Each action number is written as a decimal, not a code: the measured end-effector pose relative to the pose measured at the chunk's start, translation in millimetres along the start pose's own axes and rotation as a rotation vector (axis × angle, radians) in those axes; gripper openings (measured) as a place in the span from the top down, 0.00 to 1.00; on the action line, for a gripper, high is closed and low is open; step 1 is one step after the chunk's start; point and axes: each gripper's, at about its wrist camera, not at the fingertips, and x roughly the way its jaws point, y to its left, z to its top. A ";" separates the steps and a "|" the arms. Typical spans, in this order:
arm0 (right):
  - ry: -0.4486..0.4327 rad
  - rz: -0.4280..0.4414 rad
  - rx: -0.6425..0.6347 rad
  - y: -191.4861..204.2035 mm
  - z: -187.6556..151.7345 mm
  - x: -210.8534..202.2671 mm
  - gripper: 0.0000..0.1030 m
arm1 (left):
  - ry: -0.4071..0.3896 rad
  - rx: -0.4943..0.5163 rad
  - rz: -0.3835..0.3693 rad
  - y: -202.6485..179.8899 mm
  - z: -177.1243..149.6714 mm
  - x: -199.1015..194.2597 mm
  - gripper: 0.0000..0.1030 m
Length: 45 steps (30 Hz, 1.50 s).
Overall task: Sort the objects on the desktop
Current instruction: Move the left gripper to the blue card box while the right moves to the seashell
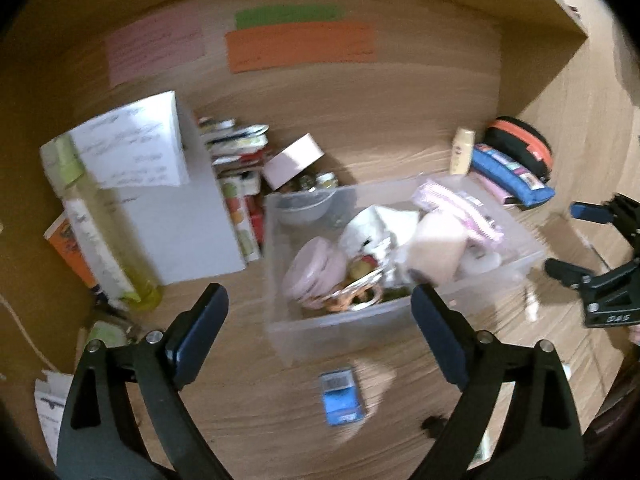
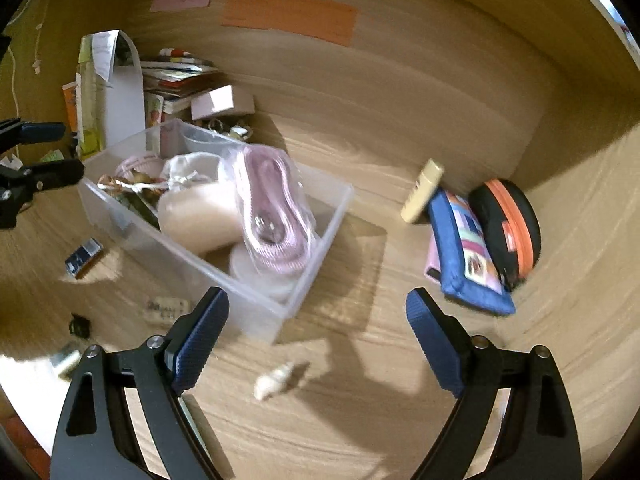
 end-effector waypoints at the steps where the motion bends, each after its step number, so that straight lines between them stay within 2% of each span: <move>1: 0.007 0.007 0.011 -3.0 -4.5 -0.5 0.14 | 0.009 -0.010 0.006 3.5 -3.1 0.8 0.09; 7: 0.065 0.052 0.065 -12.8 -35.8 2.9 0.14 | 0.082 -0.036 0.029 16.5 -25.0 7.3 0.09; 13: 0.139 0.109 0.113 -15.9 -62.1 12.6 0.14 | 0.153 -0.055 0.022 18.1 -43.5 16.3 0.09; 21: 0.164 0.119 0.095 -7.0 -61.8 24.9 0.14 | 0.210 -0.034 -0.008 7.9 -60.0 36.4 0.10; 22: 0.160 0.128 0.084 -4.3 -60.2 25.5 0.14 | 0.208 -0.028 -0.010 5.8 -61.1 37.5 0.14; 23: 0.153 0.132 0.083 -3.1 -58.8 25.7 0.14 | 0.212 -0.020 -0.021 3.8 -61.7 38.6 0.24; 25: 0.152 0.151 0.086 -1.3 -55.9 27.8 0.16 | 0.223 -0.011 -0.049 0.7 -62.6 40.6 0.32; 28: 0.152 0.187 0.119 -3.0 -52.8 32.6 0.23 | 0.233 -0.009 -0.067 -1.7 -64.9 44.3 0.34; 30: 0.162 0.199 0.132 -4.1 -53.0 37.0 0.31 | 0.249 -0.006 -0.076 -2.7 -66.2 47.8 0.40; 31: 0.168 0.204 0.140 -4.8 -53.0 39.8 0.32 | 0.257 -0.007 -0.081 -3.0 -66.5 49.4 0.44; 34: 0.181 0.218 0.153 -4.6 -56.0 44.9 0.34 | 0.273 -0.005 -0.088 -4.0 -67.6 52.4 0.45; 36: 0.175 0.220 0.149 -3.2 -57.3 46.2 0.43 | 0.276 -0.007 -0.075 -4.0 -67.7 54.0 0.45; 39: 0.172 0.215 0.134 0.4 -57.0 47.0 0.46 | 0.278 -0.017 -0.080 -1.5 -67.8 55.0 0.47; 45: 0.181 0.217 0.109 4.0 -57.2 49.7 0.52 | 0.268 -0.011 -0.090 -1.1 -67.7 54.0 0.59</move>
